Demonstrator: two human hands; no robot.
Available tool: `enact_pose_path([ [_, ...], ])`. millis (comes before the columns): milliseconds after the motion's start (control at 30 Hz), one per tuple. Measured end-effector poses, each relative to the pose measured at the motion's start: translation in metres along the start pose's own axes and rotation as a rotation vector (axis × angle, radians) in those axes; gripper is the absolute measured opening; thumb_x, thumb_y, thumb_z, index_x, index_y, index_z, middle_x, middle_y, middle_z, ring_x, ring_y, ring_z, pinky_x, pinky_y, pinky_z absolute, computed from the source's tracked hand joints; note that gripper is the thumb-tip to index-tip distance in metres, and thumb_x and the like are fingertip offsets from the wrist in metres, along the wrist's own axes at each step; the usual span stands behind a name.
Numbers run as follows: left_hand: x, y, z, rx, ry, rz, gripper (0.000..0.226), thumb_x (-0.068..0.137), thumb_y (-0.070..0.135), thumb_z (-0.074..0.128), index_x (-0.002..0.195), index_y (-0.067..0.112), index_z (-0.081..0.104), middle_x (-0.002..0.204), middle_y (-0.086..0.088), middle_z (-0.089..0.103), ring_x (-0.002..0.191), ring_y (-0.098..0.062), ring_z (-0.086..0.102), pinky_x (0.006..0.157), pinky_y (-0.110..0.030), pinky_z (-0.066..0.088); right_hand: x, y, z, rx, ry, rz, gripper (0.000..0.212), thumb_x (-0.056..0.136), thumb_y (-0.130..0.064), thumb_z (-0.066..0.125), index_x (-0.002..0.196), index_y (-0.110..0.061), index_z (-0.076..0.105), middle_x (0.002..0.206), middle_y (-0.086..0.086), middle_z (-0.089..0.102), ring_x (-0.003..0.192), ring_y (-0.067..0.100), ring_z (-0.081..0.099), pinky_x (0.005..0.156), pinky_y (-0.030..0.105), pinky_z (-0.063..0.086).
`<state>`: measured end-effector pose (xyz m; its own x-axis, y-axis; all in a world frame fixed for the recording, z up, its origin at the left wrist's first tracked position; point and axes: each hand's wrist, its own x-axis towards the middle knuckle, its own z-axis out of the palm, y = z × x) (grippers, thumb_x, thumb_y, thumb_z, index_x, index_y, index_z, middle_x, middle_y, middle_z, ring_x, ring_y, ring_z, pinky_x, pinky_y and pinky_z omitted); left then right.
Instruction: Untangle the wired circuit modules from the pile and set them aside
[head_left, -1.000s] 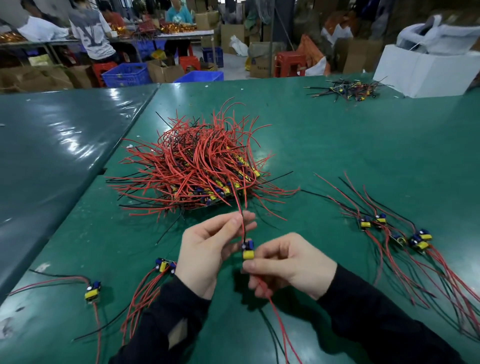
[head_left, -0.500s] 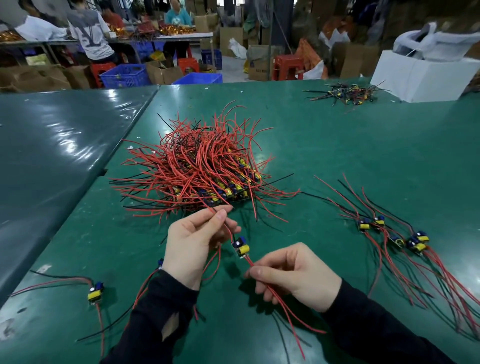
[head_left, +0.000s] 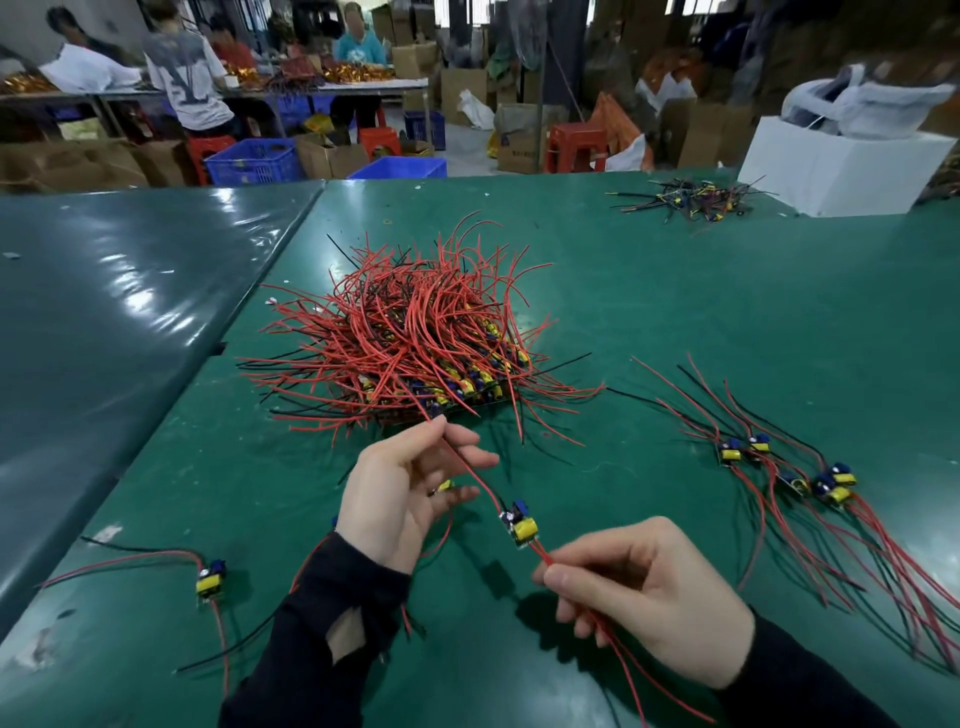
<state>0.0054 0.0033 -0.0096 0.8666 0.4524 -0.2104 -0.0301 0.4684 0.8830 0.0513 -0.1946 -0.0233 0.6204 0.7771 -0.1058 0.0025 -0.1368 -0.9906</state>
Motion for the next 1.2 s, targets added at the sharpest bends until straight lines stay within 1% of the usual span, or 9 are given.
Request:
enact_pose_path([
  [233, 0.000, -0.004, 0.002, -0.227, -0.107, -0.104, 0.040, 0.077, 0.041, 0.051, 0.057, 0.015, 0.073, 0.065, -0.001, 0.070, 0.076, -0.022, 0.073, 0.062, -0.032, 0.055, -0.018, -0.014, -0.027, -0.162, 0.030, -0.056, 0.025, 0.072, -0.028, 0.068, 0.081, -0.005, 0.074, 0.060, 0.014, 0.067, 0.048, 0.014, 0.058, 0.045, 0.021, 0.043],
  [433, 0.004, 0.016, -0.016, -0.327, -0.137, 0.025, 0.051, 0.079, 0.051, 0.046, 0.096, 0.015, 0.077, 0.113, -0.006, 0.070, 0.103, -0.023, 0.068, 0.077, -0.033, 0.057, -0.026, -0.030, -0.088, -0.207, 0.349, -0.117, 0.015, 0.068, -0.019, 0.065, 0.075, -0.019, 0.078, 0.055, 0.014, 0.065, 0.044, 0.012, 0.056, 0.043, 0.014, 0.044],
  [533, 0.002, 0.013, -0.009, -0.184, -0.090, 0.093, 0.055, 0.079, 0.052, 0.044, 0.093, 0.008, 0.074, 0.104, -0.013, 0.072, 0.091, -0.025, 0.071, 0.068, -0.028, 0.057, -0.023, -0.021, -0.136, -0.218, 0.554, 0.021, 0.012, 0.073, -0.013, 0.066, 0.067, -0.015, 0.077, 0.055, 0.010, 0.066, 0.041, 0.008, 0.055, 0.042, 0.010, 0.043],
  [667, -0.001, 0.008, -0.003, -0.096, -0.040, 0.123, 0.053, 0.093, 0.044, 0.035, 0.077, 0.005, 0.068, 0.075, -0.012, 0.070, 0.063, -0.022, 0.068, 0.052, -0.023, 0.053, -0.016, 0.004, -0.176, -0.479, 0.577, 0.272, 0.009, 0.083, -0.009, 0.068, 0.077, -0.003, 0.073, 0.057, 0.009, 0.069, 0.043, 0.014, 0.061, 0.040, 0.013, 0.046],
  [833, -0.003, 0.016, -0.011, -0.244, -0.060, 0.101, 0.058, 0.096, 0.038, 0.032, 0.062, 0.010, 0.070, 0.064, -0.007, 0.064, 0.053, -0.019, 0.061, 0.048, -0.021, 0.048, -0.029, -0.017, -0.199, -0.895, 0.579, 0.252, 0.034, 0.058, -0.059, 0.068, 0.080, -0.034, 0.068, 0.064, 0.003, 0.071, 0.059, 0.022, 0.068, 0.052, 0.025, 0.053],
  [933, -0.003, 0.017, -0.013, -0.237, -0.060, 0.124, 0.052, 0.094, 0.030, 0.034, 0.056, 0.014, 0.066, 0.058, -0.005, 0.059, 0.048, -0.018, 0.055, 0.045, -0.020, 0.045, -0.031, -0.058, -0.201, -1.067, 0.645, 0.069, 0.011, 0.069, -0.068, 0.065, 0.078, -0.065, 0.059, 0.078, -0.007, 0.068, 0.063, 0.003, 0.063, 0.073, 0.013, 0.044],
  [1033, 0.002, 0.010, -0.013, 0.165, 0.112, 0.282, 0.041, 0.087, 0.013, 0.043, 0.051, 0.016, 0.063, 0.053, -0.004, 0.058, 0.047, -0.018, 0.055, 0.044, -0.021, 0.043, -0.025, -0.094, -0.144, -0.894, 0.459, -0.116, 0.042, 0.069, -0.081, 0.050, 0.095, -0.052, 0.066, 0.084, -0.020, 0.071, 0.071, -0.004, 0.066, 0.066, 0.018, 0.053],
  [1100, 0.005, 0.004, -0.017, 0.724, 0.243, 0.437, 0.028, 0.081, 0.016, 0.049, 0.060, 0.016, 0.067, 0.061, 0.000, 0.066, 0.060, -0.016, 0.061, 0.055, -0.026, 0.048, -0.011, -0.093, -0.096, -0.792, 0.220, -0.270, 0.029, 0.080, -0.060, 0.059, 0.095, -0.039, 0.071, 0.082, -0.017, 0.073, 0.071, 0.000, 0.068, 0.063, 0.017, 0.054],
  [1200, 0.008, -0.008, -0.022, 1.442, 0.189, 0.400, 0.016, 0.085, 0.021, 0.058, 0.097, 0.018, 0.069, 0.099, -0.001, 0.066, 0.099, -0.021, 0.057, 0.087, -0.028, 0.042, 0.027, -0.059, -0.043, -0.700, -0.063, -0.190, 0.008, 0.087, -0.022, 0.066, 0.088, -0.020, 0.074, 0.072, -0.003, 0.072, 0.065, 0.010, 0.068, 0.060, 0.018, 0.052],
])
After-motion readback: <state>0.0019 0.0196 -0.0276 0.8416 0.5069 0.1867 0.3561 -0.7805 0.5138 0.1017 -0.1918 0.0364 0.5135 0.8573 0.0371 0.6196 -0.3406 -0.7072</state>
